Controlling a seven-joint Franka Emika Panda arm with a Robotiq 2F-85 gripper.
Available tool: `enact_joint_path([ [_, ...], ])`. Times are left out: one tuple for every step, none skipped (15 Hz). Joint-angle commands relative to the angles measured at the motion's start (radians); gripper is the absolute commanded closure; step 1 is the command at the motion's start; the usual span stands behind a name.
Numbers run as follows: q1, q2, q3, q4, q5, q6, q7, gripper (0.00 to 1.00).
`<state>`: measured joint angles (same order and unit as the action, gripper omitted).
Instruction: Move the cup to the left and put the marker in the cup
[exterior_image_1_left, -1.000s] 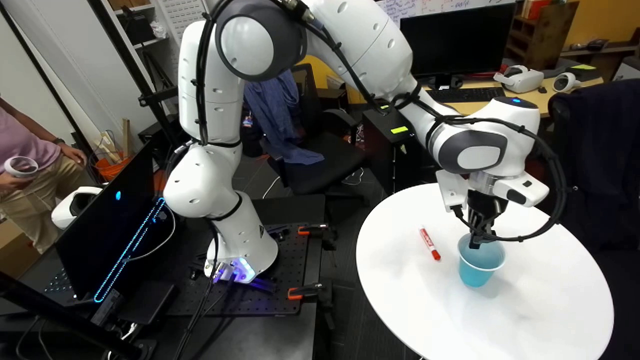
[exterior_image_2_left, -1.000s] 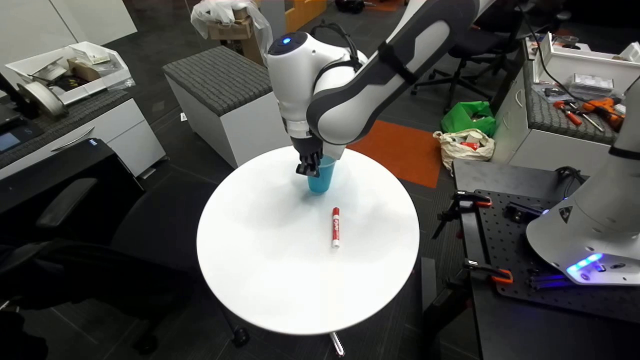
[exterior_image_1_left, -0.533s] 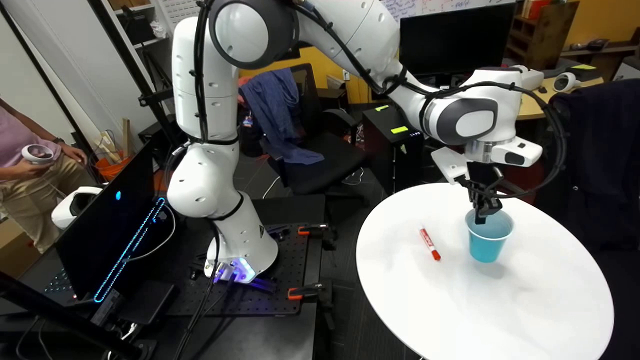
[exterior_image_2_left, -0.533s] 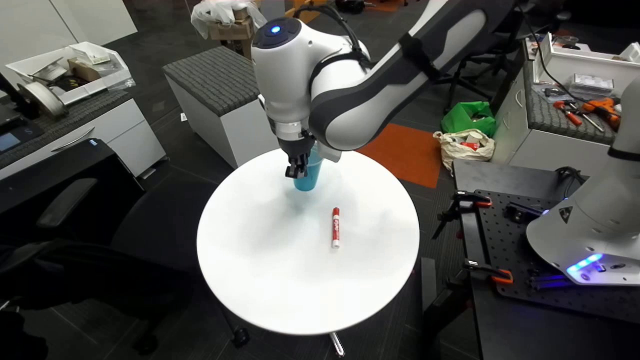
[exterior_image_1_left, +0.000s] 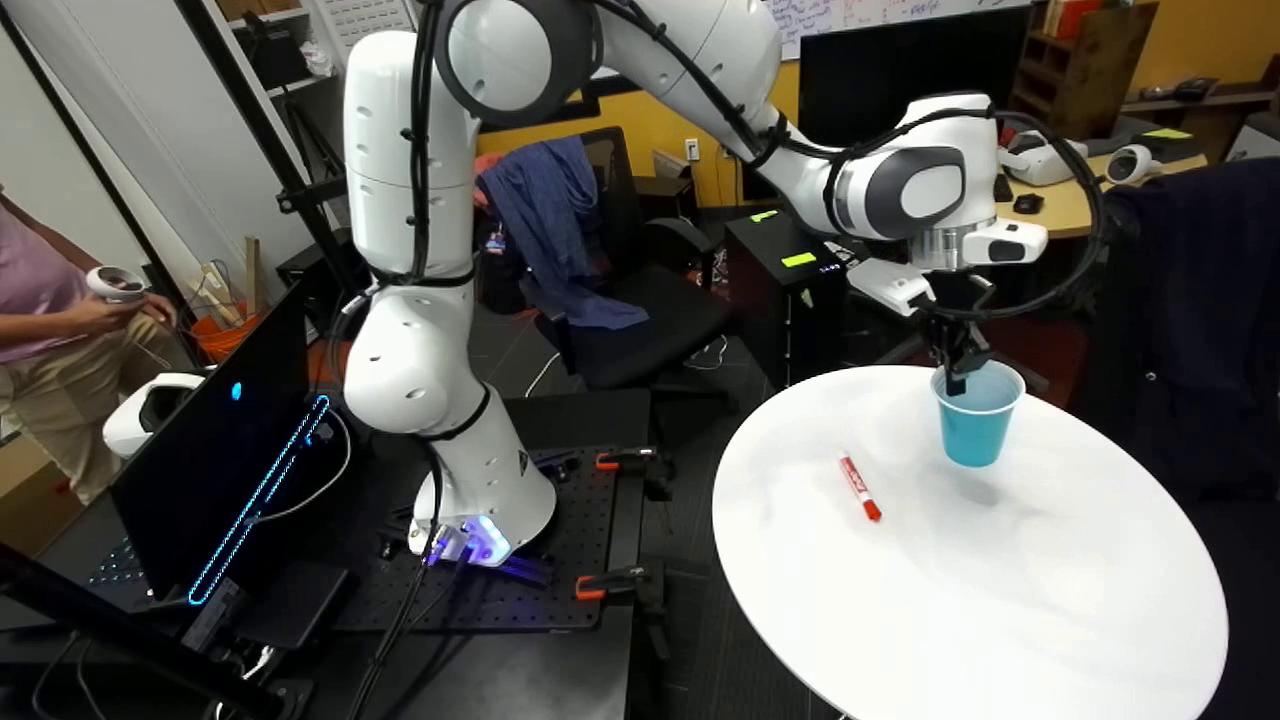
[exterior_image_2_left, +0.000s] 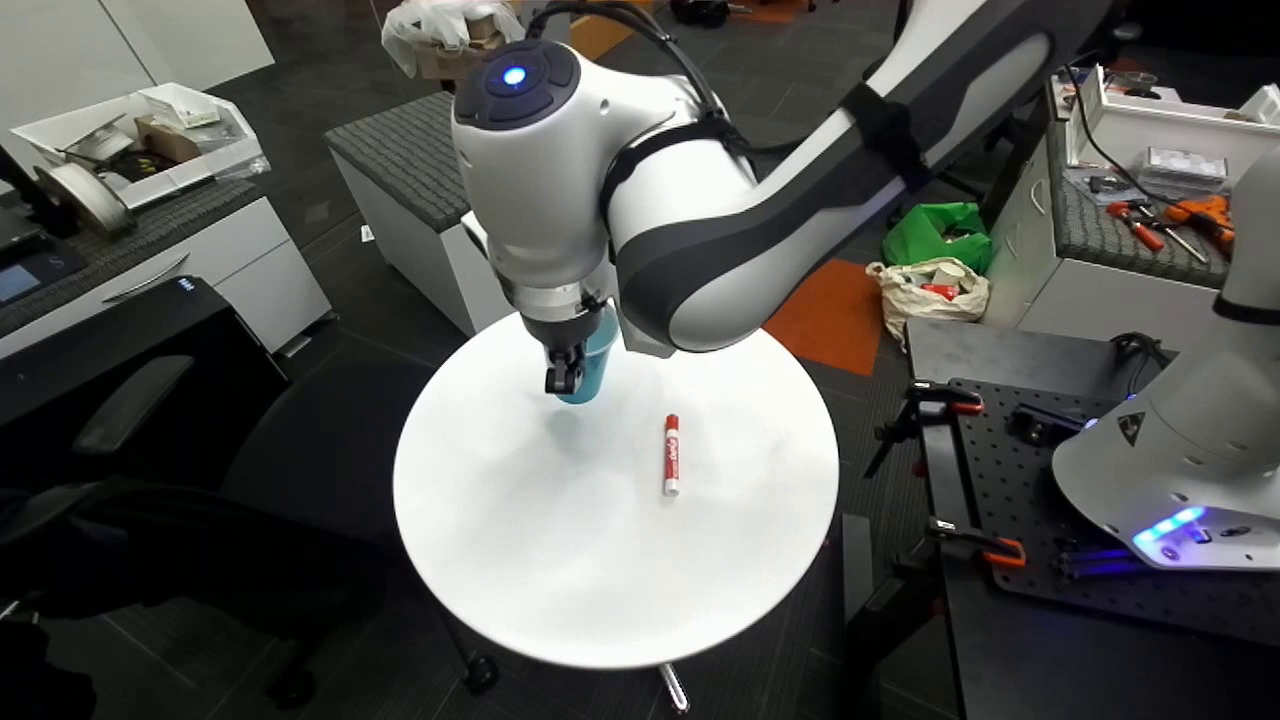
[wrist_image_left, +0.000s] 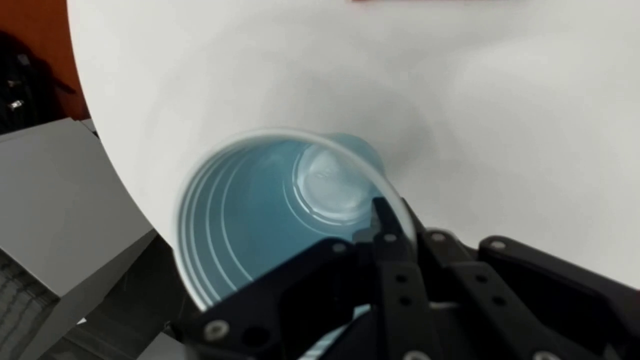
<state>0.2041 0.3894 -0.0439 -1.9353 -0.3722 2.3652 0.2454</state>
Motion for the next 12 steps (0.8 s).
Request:
enact_joint_path([
  [0.039, 0.011, 0.016, 0.056, -0.041, -0.065, 0.026, 0.99],
  [0.048, 0.016, 0.021, 0.068, -0.046, -0.075, 0.026, 0.99],
  [0.056, 0.025, 0.025, 0.083, -0.049, -0.084, 0.023, 0.99],
  [0.065, 0.029, 0.032, 0.091, -0.049, -0.092, 0.023, 0.99],
  [0.070, 0.041, 0.042, 0.103, -0.043, -0.096, 0.017, 0.99],
  [0.071, 0.047, 0.054, 0.111, -0.029, -0.107, 0.003, 0.99],
  [0.074, 0.058, 0.063, 0.122, -0.021, -0.115, -0.005, 0.99],
  [0.075, 0.072, 0.073, 0.133, -0.013, -0.121, -0.015, 0.99],
  [0.075, 0.088, 0.082, 0.145, -0.006, -0.127, -0.023, 0.99],
  [0.076, 0.101, 0.088, 0.153, -0.004, -0.128, -0.027, 0.99],
  [0.075, 0.108, 0.096, 0.155, 0.003, -0.131, -0.037, 0.99],
  [0.074, 0.124, 0.100, 0.164, 0.006, -0.131, -0.043, 0.99],
])
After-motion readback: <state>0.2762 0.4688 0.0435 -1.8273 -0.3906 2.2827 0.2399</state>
